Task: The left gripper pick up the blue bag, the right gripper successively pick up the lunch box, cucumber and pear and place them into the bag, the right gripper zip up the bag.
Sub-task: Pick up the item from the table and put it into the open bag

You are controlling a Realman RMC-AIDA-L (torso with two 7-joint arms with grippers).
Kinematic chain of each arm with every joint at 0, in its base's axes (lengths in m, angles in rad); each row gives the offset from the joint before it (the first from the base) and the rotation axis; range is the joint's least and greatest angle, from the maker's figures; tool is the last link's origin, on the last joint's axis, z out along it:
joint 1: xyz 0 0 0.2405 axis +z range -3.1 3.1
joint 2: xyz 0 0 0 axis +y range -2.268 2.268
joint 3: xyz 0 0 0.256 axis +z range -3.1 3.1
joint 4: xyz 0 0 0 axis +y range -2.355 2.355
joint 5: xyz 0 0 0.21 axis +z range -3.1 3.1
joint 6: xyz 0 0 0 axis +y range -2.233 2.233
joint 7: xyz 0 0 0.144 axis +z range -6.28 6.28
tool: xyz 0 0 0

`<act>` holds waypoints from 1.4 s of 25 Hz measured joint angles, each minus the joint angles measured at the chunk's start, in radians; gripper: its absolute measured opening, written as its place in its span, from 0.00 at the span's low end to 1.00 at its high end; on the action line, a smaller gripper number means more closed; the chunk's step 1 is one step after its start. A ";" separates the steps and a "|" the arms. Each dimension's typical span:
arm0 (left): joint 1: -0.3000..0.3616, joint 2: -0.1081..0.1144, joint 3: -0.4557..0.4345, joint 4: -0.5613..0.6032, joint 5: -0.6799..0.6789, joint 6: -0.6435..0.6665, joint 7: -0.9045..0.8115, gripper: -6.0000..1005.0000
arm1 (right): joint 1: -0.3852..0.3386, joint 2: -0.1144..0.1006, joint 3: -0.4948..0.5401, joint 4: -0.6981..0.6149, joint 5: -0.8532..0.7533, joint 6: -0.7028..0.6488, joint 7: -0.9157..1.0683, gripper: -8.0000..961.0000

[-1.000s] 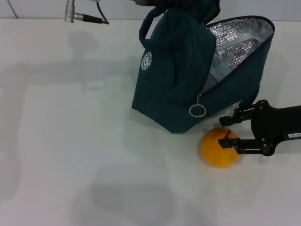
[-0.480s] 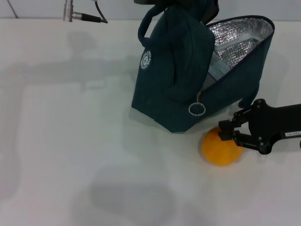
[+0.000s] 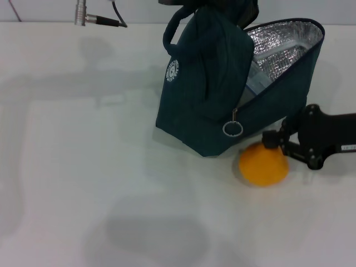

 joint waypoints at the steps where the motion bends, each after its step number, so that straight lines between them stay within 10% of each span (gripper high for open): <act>1: 0.000 0.000 0.000 0.000 0.000 0.000 0.000 0.04 | -0.004 -0.004 0.000 -0.001 0.024 -0.005 -0.003 0.11; 17: 0.006 0.000 0.000 0.000 0.002 0.000 0.012 0.04 | -0.005 -0.016 0.044 -0.003 0.095 -0.088 -0.011 0.03; 35: 0.016 -0.012 0.006 0.000 0.003 0.016 0.013 0.04 | 0.063 -0.044 0.325 -0.072 0.309 -0.148 -0.067 0.03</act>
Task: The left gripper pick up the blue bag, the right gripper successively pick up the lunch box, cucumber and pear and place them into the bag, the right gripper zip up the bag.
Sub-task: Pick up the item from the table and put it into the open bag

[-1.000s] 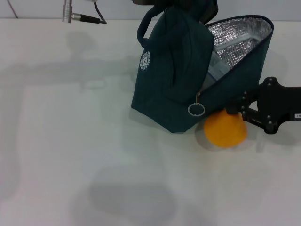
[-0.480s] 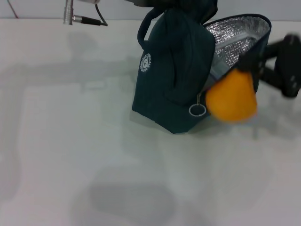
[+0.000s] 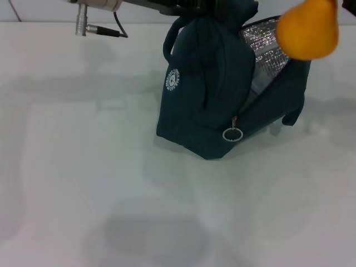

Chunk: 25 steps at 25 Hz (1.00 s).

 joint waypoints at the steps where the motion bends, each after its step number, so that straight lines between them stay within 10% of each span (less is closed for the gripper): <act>1: 0.000 0.000 0.000 0.000 -0.001 0.004 -0.002 0.04 | 0.000 0.000 -0.002 0.001 -0.001 0.018 -0.008 0.03; 25: -0.018 0.002 -0.001 -0.010 -0.030 0.050 -0.019 0.04 | 0.027 0.017 -0.248 0.184 -0.022 0.430 -0.079 0.03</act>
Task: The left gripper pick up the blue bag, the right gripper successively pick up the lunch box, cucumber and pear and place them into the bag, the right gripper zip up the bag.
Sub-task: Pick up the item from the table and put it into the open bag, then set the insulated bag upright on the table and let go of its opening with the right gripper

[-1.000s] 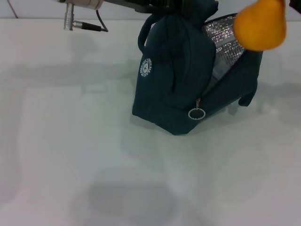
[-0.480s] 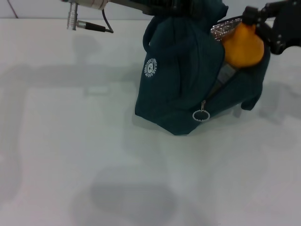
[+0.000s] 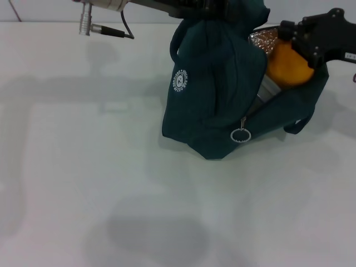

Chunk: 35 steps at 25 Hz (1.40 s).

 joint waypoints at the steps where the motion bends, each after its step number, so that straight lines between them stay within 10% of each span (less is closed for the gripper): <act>1: 0.000 0.000 0.000 -0.001 0.000 0.000 0.000 0.04 | -0.001 0.000 0.002 -0.004 0.000 0.007 0.007 0.04; 20: -0.004 0.005 -0.003 -0.031 0.000 0.004 0.018 0.04 | -0.067 0.009 0.008 -0.179 0.045 0.036 0.223 0.28; 30: -0.005 0.007 -0.004 -0.035 0.000 0.002 0.018 0.04 | -0.072 0.002 0.008 -0.045 0.035 0.158 0.312 0.62; 35: -0.008 0.006 -0.004 -0.036 0.000 0.001 0.017 0.04 | -0.020 0.008 0.003 0.046 -0.034 0.199 0.372 0.62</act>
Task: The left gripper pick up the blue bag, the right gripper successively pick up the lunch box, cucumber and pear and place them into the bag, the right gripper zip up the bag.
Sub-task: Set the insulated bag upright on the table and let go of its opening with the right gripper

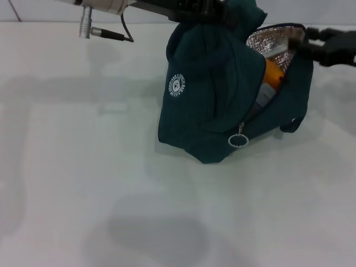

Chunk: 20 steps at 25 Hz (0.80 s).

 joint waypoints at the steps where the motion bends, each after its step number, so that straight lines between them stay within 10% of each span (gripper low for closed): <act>1: -0.001 0.000 0.000 0.000 0.000 0.000 -0.001 0.04 | 0.007 0.000 0.000 0.008 -0.013 0.003 0.011 0.61; 16: 0.011 0.001 -0.002 0.000 -0.006 0.001 0.001 0.04 | 0.001 0.001 0.013 0.020 -0.072 0.022 0.065 0.35; 20: 0.015 0.001 -0.002 -0.001 -0.014 0.004 0.001 0.04 | -0.003 0.000 0.013 0.016 -0.070 0.011 0.065 0.11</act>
